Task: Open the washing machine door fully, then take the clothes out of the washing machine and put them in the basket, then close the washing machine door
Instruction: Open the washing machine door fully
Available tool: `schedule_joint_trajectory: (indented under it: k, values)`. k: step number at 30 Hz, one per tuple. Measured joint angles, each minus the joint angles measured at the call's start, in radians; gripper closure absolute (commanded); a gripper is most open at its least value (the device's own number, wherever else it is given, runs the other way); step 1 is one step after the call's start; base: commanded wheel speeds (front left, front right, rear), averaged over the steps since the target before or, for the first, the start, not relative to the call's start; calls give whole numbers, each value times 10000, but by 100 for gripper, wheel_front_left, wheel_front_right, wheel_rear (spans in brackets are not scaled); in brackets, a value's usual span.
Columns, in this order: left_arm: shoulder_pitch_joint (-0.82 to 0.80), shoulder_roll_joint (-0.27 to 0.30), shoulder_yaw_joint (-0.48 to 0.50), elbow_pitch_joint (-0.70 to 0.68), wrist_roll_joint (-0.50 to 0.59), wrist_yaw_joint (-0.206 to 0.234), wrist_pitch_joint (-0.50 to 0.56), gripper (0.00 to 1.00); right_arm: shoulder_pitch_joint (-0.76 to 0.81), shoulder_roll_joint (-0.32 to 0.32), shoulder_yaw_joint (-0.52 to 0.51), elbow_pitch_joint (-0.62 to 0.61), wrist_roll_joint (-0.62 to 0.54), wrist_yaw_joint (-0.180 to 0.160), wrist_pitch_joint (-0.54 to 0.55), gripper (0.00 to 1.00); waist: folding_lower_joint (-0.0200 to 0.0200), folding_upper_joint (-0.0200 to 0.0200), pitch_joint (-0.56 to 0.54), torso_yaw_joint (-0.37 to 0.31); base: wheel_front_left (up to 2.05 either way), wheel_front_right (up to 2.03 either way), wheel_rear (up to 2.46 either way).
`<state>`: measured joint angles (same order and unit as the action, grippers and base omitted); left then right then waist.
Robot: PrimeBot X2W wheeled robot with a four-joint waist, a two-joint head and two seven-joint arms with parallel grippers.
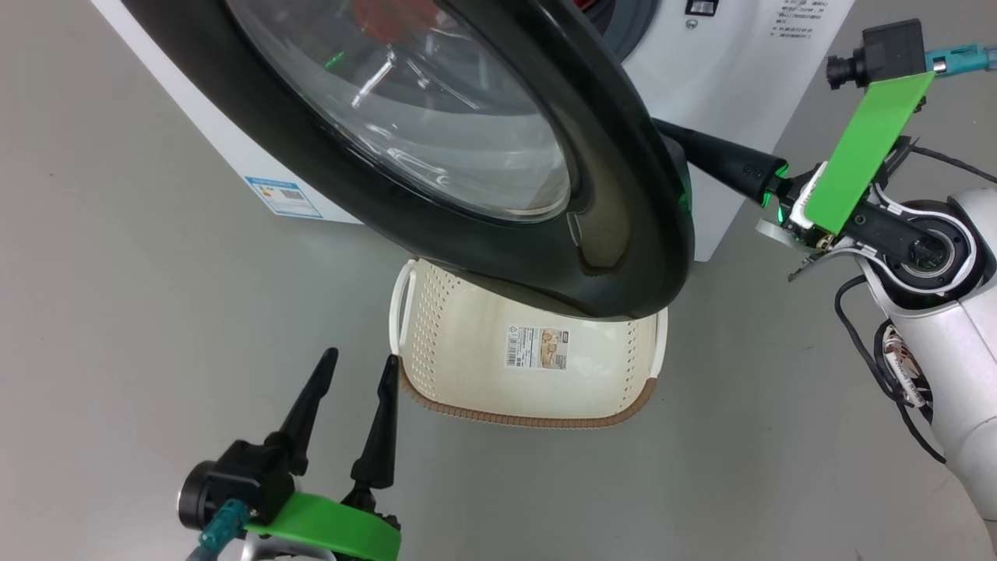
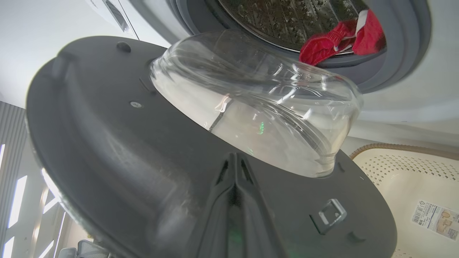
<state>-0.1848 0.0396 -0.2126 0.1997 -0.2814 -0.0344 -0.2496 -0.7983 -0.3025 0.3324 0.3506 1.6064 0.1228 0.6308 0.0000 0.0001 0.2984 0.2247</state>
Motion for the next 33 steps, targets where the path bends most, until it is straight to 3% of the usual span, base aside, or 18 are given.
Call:
schedule_joint_trajectory:
  k: [5, 6, 9, 10, 13, 33]
  values:
    - [15, 2, 63, 0, -23, -27, 0, 0, 49, -2, -167, 194, -313, 0, -529, 89, 0, 0, -106, -4, 0, 0, 0]
    - [15, 2, 81, 2, -23, -33, 0, 0, 143, -4, -213, 205, -403, 2, -637, 76, 0, 0, -131, -10, 0, 0, 0]
    - [17, 2, 148, 17, -23, -105, 0, 0, 527, -33, -265, 326, -554, 2, -945, 52, 0, 0, -184, -58, 0, 0, 0]
    - [18, 2, 165, 25, -23, -107, 0, 0, 650, -35, -270, 370, -602, 2, -1053, 33, 0, 0, -199, -81, 0, 0, 0]
    - [31, 2, 238, 29, -23, -121, 0, 0, 946, -40, -291, 376, -602, 2, -1271, 0, 0, 0, -250, -175, 0, 0, 0]
    - [527, 4, 807, 157, 0, -291, 0, 0, 3446, -159, -370, 514, -596, 2, -2217, 0, 0, 0, -823, -805, 0, 0, 0]
